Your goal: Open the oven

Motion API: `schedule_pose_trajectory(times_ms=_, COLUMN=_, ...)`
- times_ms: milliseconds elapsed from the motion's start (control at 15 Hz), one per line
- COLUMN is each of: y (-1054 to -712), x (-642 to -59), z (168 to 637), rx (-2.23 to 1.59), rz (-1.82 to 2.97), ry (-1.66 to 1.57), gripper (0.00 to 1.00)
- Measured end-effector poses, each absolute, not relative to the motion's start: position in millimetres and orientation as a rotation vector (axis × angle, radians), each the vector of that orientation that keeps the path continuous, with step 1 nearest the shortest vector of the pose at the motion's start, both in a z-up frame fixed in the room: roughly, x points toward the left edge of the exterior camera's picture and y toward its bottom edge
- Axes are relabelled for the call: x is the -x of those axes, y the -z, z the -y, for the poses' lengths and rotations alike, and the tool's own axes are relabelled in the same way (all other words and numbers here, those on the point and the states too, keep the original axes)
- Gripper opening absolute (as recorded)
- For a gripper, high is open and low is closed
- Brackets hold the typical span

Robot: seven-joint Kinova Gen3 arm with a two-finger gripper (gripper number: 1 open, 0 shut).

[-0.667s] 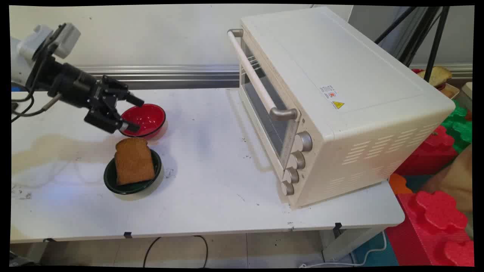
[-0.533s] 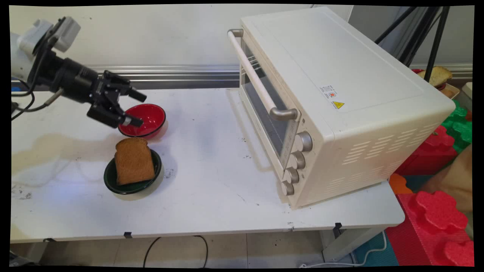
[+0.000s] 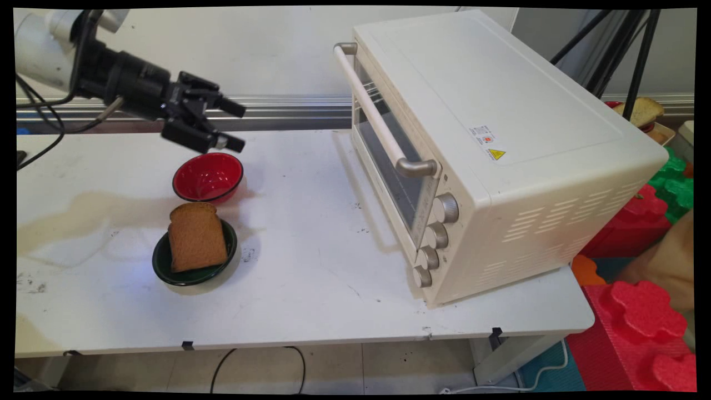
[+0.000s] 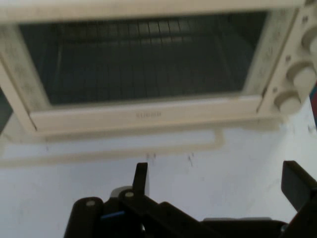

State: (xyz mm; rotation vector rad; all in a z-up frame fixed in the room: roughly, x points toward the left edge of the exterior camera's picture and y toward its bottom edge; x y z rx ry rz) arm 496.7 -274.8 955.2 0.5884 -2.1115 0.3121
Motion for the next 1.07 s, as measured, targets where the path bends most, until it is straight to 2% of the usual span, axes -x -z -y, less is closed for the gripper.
schedule_pose_trajectory(times_ms=1067, y=-972, x=-422, z=339, rx=-0.558, rz=1.943, ry=-0.373, gripper=1.00)
